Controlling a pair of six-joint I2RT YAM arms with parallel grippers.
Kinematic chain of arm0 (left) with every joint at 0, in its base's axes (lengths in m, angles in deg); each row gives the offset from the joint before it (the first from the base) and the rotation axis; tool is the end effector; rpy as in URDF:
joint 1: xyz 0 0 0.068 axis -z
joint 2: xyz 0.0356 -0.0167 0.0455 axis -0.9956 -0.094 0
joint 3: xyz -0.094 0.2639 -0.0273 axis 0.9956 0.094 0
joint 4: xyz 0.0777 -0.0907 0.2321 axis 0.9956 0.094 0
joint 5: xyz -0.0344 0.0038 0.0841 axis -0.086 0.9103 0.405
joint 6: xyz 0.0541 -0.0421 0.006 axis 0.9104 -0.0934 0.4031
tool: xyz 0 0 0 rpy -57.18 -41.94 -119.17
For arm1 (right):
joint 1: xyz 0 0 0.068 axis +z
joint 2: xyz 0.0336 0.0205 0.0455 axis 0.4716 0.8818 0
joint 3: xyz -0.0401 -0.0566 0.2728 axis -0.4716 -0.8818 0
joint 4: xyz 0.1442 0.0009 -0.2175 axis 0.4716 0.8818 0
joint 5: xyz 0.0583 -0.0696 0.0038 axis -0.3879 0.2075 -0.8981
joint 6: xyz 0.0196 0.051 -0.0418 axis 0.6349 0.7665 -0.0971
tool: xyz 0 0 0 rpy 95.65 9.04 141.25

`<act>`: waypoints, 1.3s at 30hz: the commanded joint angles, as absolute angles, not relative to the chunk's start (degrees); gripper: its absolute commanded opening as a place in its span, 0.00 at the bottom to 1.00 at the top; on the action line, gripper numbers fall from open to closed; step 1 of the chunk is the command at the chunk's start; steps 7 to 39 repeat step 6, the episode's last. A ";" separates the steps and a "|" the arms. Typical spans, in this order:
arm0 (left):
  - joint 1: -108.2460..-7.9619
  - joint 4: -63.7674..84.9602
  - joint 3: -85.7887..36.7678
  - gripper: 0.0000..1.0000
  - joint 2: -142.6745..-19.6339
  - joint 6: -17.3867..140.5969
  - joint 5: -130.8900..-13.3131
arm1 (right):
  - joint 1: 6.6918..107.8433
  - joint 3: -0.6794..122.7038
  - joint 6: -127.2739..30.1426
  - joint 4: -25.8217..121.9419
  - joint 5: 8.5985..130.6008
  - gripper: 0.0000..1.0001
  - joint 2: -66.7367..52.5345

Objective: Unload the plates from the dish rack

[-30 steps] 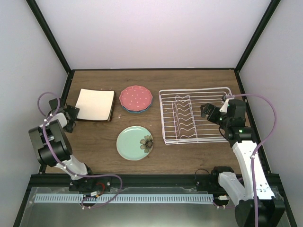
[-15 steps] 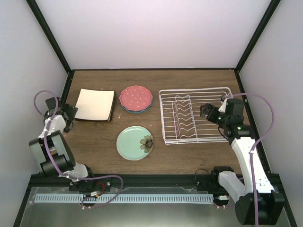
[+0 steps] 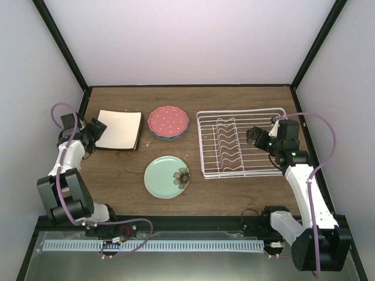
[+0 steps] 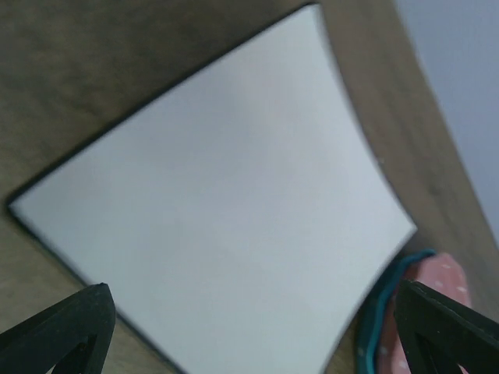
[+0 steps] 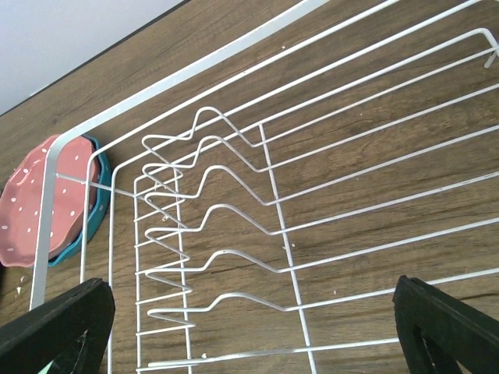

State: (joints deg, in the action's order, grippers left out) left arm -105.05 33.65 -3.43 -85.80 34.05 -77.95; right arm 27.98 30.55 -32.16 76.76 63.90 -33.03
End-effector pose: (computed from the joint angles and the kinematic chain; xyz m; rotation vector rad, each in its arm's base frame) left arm 0.2842 0.0915 0.2185 -1.1229 2.1850 -0.4451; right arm 0.2143 0.0122 0.2731 0.3376 2.2532 0.4761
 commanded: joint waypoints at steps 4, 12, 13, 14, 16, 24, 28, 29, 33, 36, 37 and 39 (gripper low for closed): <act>-100.05 32.30 -9.72 1.00 -82.12 40.46 -81.84 | 28.43 31.68 -32.60 74.67 63.99 1.00 -33.77; -98.99 32.39 -11.09 1.00 -82.17 41.13 -82.76 | 28.45 31.32 -32.54 74.18 64.12 1.00 -33.78; -98.99 32.39 -11.09 1.00 -82.17 41.13 -82.76 | 28.45 31.32 -32.54 74.18 64.12 1.00 -33.78; -98.99 32.39 -11.09 1.00 -82.17 41.13 -82.76 | 28.45 31.32 -32.54 74.18 64.12 1.00 -33.78; -98.99 32.39 -11.09 1.00 -82.17 41.13 -82.76 | 28.45 31.32 -32.54 74.18 64.12 1.00 -33.78; -98.99 32.39 -11.09 1.00 -82.17 41.13 -82.76 | 28.45 31.32 -32.54 74.18 64.12 1.00 -33.78; -98.99 32.39 -11.09 1.00 -82.17 41.13 -82.76 | 28.45 31.32 -32.54 74.18 64.12 1.00 -33.78; -98.99 32.39 -11.09 1.00 -82.17 41.13 -82.76 | 28.45 31.32 -32.54 74.18 64.12 1.00 -33.78; -98.99 32.39 -11.09 1.00 -82.17 41.13 -82.76 | 28.45 31.32 -32.54 74.18 64.12 1.00 -33.78; -98.99 32.39 -11.09 1.00 -82.17 41.13 -82.76 | 28.45 31.32 -32.54 74.18 64.12 1.00 -33.78; -98.99 32.39 -11.09 1.00 -82.17 41.13 -82.76 | 28.45 31.32 -32.54 74.18 64.12 1.00 -33.78; -98.99 32.39 -11.09 1.00 -82.17 41.13 -82.76 | 28.45 31.32 -32.54 74.18 64.12 1.00 -33.78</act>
